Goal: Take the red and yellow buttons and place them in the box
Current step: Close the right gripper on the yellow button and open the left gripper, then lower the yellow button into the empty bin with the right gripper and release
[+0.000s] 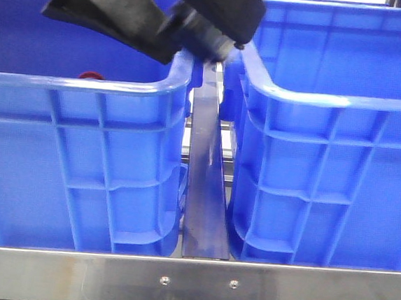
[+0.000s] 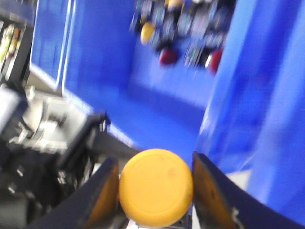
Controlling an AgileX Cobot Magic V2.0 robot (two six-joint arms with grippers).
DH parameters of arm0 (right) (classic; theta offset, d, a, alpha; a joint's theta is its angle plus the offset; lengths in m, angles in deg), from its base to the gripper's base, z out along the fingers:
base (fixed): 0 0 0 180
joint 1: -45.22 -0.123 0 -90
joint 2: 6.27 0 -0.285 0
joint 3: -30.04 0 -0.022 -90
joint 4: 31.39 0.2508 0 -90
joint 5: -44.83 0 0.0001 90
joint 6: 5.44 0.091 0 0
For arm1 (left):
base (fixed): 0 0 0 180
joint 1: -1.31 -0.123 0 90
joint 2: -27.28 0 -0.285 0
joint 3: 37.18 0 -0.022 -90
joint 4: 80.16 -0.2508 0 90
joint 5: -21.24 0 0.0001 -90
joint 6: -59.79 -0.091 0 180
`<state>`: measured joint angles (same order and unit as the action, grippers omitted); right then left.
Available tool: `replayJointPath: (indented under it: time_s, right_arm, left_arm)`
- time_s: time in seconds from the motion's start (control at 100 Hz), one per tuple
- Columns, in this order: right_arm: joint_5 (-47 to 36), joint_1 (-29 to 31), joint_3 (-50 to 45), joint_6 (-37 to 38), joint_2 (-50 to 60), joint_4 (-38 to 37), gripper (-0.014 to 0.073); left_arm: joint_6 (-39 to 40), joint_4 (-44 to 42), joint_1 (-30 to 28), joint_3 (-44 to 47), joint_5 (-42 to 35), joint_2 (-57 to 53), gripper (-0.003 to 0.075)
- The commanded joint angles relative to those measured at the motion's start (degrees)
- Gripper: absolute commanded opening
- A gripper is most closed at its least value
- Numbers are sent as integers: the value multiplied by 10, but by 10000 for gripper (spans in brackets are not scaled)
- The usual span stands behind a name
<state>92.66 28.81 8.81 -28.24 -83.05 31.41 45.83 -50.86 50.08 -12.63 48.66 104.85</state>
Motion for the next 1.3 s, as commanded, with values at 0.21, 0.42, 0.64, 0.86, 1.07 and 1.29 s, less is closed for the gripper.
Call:
replayJointPath:
  time_s: [0.21,0.42,0.64,0.86,1.07,1.29]
  right_arm:
    - [-89,95,39,-108,65,-34,227]
    - [-202,97,21,-175,56,-109,227]
    - [-361,96,-26,-208,32,-112,220]
    - [-484,89,-28,-208,-33,-112,220]
    - [-588,69,-24,-208,-108,-114,220]
    - [-603,66,22,-208,-187,-126,220]
  left_arm:
    - [-1,14,5,-17,-27,-13,494]
    - [-1,14,5,-17,-27,-13,494]
    - [-1,14,5,-17,-31,-13,494]
    - [-1,14,5,-17,-32,-13,494]
    - [-1,14,5,-17,-34,-13,494]
    - [-1,14,5,-17,-40,-13,494]
